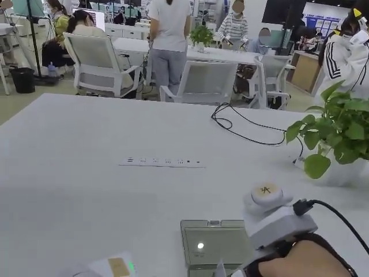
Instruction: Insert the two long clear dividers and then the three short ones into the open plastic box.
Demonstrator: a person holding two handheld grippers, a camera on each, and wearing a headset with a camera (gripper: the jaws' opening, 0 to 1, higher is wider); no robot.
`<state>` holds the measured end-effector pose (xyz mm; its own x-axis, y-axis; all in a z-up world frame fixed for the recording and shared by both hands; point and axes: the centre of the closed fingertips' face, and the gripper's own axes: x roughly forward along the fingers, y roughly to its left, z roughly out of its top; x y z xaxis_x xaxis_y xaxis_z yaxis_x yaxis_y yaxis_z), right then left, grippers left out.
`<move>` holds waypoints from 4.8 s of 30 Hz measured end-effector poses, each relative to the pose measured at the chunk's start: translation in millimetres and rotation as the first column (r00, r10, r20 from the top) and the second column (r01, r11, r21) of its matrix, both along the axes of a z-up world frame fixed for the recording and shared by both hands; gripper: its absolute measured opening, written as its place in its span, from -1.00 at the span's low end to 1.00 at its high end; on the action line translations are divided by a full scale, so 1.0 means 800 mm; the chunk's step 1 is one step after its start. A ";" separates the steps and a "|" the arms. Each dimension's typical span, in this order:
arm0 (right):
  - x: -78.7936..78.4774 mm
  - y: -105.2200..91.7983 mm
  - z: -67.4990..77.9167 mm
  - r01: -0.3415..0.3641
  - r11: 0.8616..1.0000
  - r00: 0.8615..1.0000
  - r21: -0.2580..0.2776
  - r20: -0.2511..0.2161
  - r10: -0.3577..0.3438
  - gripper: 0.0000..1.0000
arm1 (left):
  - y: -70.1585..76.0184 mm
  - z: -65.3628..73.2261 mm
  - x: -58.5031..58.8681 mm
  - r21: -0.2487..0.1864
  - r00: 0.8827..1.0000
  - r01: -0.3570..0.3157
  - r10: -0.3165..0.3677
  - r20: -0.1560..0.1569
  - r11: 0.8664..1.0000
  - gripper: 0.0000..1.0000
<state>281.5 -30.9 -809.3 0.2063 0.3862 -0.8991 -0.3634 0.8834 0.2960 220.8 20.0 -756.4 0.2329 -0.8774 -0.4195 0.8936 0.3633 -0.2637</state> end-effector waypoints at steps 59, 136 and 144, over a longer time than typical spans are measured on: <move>0.006 -0.074 0.089 -0.140 0.944 0.969 0.300 0.238 0.068 -0.23 | 0.011 0.029 -0.012 0.051 0.985 -0.172 0.170 0.025 0.984 1.00; -0.028 -0.175 -0.059 -0.881 0.371 0.353 -0.292 0.112 0.929 -0.33 | 0.021 0.014 0.007 0.021 0.982 -0.188 0.188 0.002 0.982 1.00; -0.028 -0.175 -0.059 -0.877 0.380 0.365 -0.295 0.107 0.925 -0.33 | 0.020 0.013 0.006 0.021 0.983 -0.181 0.181 0.000 0.983 1.00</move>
